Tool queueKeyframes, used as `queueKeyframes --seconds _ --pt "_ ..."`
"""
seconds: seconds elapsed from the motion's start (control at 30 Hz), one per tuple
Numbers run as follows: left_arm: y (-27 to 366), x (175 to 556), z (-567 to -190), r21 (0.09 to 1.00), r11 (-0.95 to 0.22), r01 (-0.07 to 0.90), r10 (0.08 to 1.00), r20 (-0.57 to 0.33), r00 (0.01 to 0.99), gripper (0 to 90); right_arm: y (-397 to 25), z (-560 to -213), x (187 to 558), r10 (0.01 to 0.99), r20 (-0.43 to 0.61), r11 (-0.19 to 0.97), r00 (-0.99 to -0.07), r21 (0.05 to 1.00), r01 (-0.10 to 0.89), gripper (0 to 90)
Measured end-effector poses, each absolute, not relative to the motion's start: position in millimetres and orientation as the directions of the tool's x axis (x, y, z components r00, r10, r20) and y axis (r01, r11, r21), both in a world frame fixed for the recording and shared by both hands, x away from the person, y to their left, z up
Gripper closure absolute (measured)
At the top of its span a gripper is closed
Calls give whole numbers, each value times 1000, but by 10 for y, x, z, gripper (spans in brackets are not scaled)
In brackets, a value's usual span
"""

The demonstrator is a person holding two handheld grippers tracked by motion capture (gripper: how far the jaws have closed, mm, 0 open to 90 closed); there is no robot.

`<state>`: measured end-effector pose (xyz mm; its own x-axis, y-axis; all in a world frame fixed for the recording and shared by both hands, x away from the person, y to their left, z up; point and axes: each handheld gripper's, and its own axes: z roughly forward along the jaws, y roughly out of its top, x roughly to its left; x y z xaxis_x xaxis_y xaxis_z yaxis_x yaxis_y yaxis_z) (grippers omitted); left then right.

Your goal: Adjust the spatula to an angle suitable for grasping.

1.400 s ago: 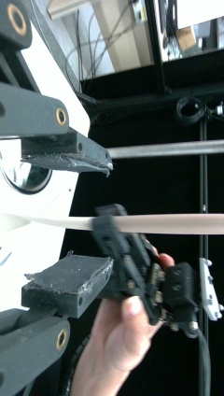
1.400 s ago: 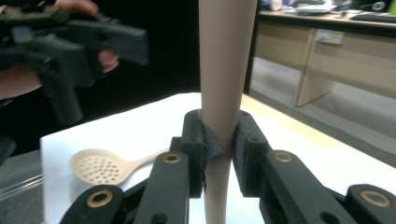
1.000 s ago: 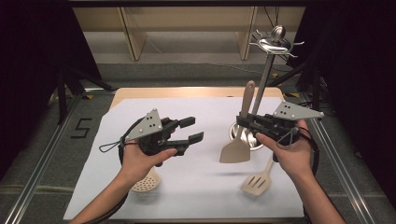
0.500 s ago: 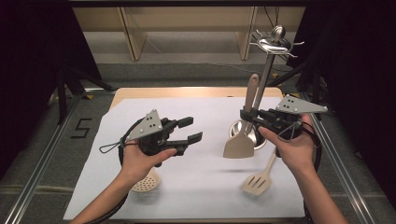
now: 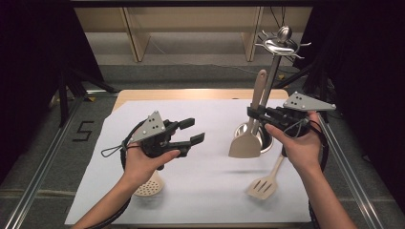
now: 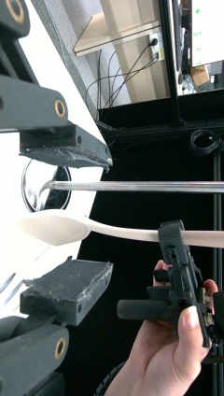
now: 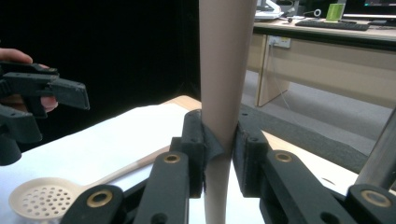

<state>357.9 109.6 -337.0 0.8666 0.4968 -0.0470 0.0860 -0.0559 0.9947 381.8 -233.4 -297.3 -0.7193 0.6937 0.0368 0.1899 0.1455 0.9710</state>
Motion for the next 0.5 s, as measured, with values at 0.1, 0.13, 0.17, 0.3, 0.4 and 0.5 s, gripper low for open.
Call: queueKeyframes --seconds 0.1,0.13,0.17,0.3,0.4,0.5 --pt "1098 3587 -3366 994 -57 88 498 -48 866 414 -2331 -2946 3838 693 24 151 -721 972 178 773" --pt "1097 3591 -3364 995 -50 90 500 -53 865 414 -2321 -2938 3829 696 45 142 -716 970 198 773" --pt "1097 3598 -3362 994 -49 93 501 -55 863 413 -2318 -2930 3837 693 45 140 -719 971 196 773" --pt "1091 3630 -3367 994 -55 95 502 -55 863 413 -2309 -2914 3864 706 38 136 -708 973 188 773" --pt "1099 3656 -3366 994 -54 99 503 -59 863 412 -2315 -2919 3905 705 27 141 -709 974 177 773" --pt "1124 3689 -3355 994 -50 101 512 -61 857 412 -2330 -2930 3926 713 46 128 -700 973 194 773"
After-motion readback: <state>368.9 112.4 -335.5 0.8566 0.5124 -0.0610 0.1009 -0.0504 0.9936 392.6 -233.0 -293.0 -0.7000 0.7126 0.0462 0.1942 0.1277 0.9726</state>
